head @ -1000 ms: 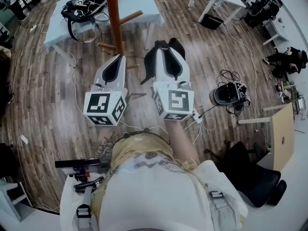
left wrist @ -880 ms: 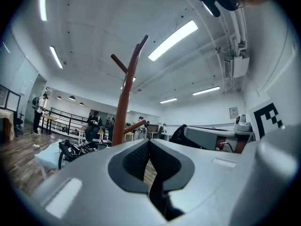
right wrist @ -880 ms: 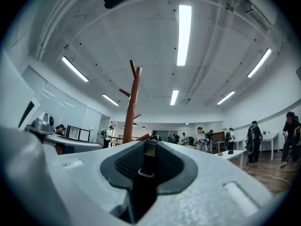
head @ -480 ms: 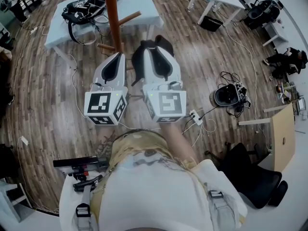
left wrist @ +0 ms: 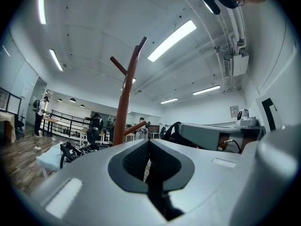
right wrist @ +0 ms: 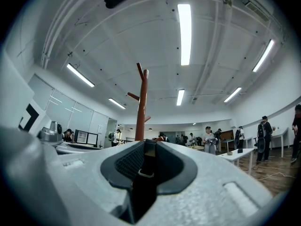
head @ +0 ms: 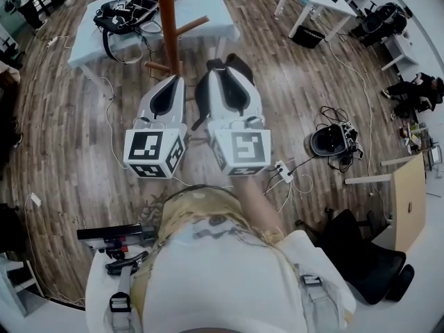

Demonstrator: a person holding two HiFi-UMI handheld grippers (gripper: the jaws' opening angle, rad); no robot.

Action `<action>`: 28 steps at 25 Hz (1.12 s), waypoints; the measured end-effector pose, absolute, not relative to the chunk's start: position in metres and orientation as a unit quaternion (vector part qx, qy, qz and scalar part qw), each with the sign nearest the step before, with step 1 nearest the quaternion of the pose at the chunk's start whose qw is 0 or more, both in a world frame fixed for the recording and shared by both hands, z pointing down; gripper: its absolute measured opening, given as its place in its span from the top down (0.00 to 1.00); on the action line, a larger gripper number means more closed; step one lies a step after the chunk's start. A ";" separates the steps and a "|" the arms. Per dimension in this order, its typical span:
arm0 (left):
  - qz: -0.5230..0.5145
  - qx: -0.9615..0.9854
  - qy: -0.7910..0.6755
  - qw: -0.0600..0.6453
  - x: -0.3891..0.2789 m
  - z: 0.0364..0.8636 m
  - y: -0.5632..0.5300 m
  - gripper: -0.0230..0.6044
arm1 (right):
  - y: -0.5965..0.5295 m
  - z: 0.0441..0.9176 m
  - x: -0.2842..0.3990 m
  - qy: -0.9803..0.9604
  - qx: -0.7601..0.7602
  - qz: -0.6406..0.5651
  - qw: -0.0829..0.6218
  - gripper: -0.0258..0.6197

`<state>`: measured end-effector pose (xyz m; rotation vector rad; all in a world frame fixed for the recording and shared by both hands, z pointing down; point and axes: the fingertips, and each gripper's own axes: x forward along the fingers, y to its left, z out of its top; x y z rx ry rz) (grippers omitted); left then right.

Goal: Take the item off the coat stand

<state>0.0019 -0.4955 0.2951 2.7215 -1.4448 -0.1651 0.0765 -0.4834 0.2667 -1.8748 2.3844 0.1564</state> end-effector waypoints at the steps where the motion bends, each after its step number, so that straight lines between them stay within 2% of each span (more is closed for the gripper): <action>1: -0.054 0.882 -0.468 0.027 0.002 0.295 -0.495 0.98 | -0.483 0.270 0.075 0.787 -0.613 0.055 0.052 0.84; 28: -0.053 0.874 -0.482 0.031 -0.008 0.301 -0.494 0.98 | -0.482 0.279 0.057 0.813 -0.576 0.066 0.051 0.84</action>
